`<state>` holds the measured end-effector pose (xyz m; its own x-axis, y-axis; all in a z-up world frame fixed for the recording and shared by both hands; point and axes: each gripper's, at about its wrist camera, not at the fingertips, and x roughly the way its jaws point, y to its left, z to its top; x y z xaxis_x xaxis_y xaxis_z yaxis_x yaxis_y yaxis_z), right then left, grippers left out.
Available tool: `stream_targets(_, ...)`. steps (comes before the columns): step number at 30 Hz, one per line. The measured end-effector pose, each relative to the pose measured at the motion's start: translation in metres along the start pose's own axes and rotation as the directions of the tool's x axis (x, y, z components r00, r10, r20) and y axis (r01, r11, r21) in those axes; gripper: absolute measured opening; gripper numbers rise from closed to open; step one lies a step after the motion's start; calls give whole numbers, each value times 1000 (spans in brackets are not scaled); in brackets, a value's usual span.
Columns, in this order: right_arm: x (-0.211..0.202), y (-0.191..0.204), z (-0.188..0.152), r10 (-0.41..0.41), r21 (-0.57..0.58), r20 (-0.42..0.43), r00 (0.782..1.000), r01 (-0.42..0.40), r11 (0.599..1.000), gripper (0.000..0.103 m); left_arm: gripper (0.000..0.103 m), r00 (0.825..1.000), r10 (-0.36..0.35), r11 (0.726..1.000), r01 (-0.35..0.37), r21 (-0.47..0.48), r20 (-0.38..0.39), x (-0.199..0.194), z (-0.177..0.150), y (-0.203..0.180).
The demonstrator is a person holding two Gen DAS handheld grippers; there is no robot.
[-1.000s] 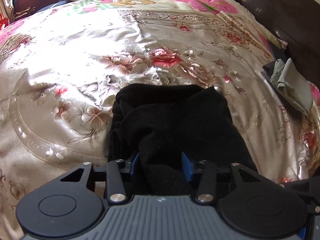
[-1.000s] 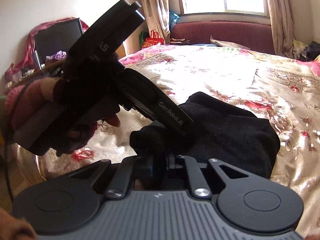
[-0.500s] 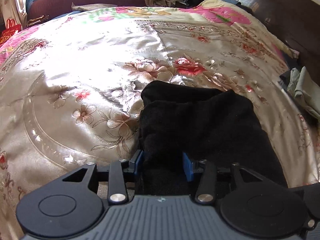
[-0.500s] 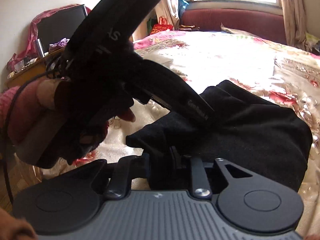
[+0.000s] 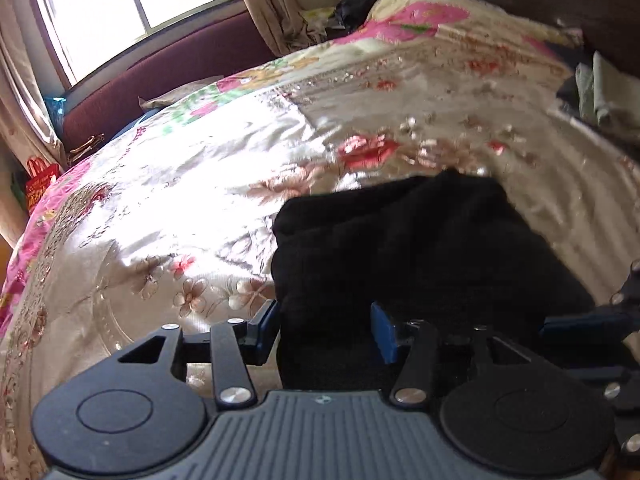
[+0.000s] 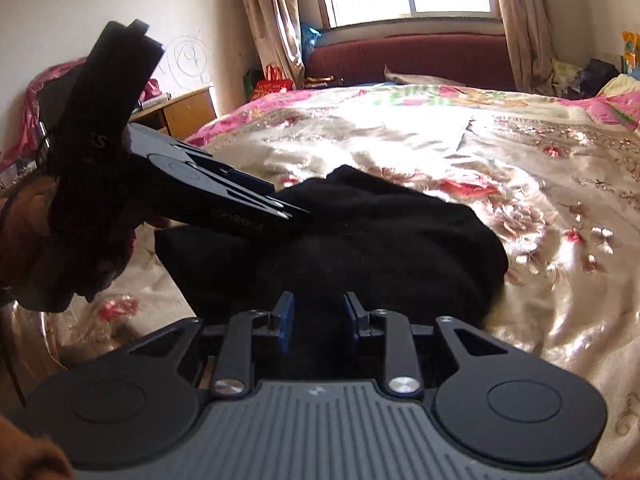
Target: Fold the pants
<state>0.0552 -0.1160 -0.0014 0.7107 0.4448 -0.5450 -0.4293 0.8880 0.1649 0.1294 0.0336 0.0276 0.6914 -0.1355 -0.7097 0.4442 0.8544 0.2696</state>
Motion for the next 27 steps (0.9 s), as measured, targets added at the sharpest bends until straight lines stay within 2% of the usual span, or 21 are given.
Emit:
stream_targets(2, 9, -1, -3, 6, 5, -43, 999, -6, 1000, 28, 82, 1000, 12, 1000, -12, -13, 4, 6, -7, 2)
stream_targets(4, -1, -13, 1, 32, 76, -28, 999, -30, 997, 27, 82, 1000, -11, 997, 11, -71, 9, -3, -3, 12)
stream_targets(6, -17, -31, 6, 8, 135, 12, 1000, -10, 991, 28, 82, 999, -33, 993, 37, -108, 38, -13, 3, 20)
stream_targets(8, -28, -47, 8, -27, 175, 31, 999, 22, 984, 41, 82, 998, -33, 991, 40, -125, 57, -18, 6, 28)
stream_targets(10, -26, -66, 6, -34, 231, 2, 999, 33, 972, 45, 84, 997, -57, 985, 64, -162, 48, -13, 3, 37)
stream_targets(12, -19, -79, 2, -6, 305, -27, 1000, 14, 952, 45, 88, 993, -115, 969, 115, -218, 11, 0, -4, 46)
stream_targets(13, -14, -84, -1, 24, 343, -34, 999, -11, 939, 45, 91, 991, -131, 961, 126, -248, -4, 6, -10, 49)
stream_targets(16, 3, -96, -6, 77, 453, -39, 996, -51, 890, 56, 103, 989, -149, 950, 143, -278, -2, 16, -24, 49)
stream_targets(17, 5, -100, -8, 86, 472, -44, 995, -55, 880, 57, 103, 989, -146, 948, 141, -285, 4, 17, -26, 50)
stream_targets(20, 1, -111, -14, 135, 524, -43, 990, -93, 847, 57, 103, 980, -197, 920, 187, -345, 6, 18, -32, 57)
stream_targets(22, 4, -123, -19, 184, 585, -38, 982, -128, 801, 57, 103, 978, -209, 912, 199, -358, 11, 18, -35, 54)
stream_targets(24, 8, -128, -24, 221, 632, -16, 975, -162, 758, 59, 103, 966, -260, 897, 246, -368, 13, 17, -38, 50)
stream_targets(26, 17, -133, -26, 258, 677, 8, 966, -195, 710, 69, 103, 957, -289, 897, 271, -349, 2, 19, -39, 42)
stream_targets(27, 22, -136, -27, 284, 697, 28, 959, -223, 682, 71, 103, 956, -293, 902, 275, -334, -4, 20, -40, 38)
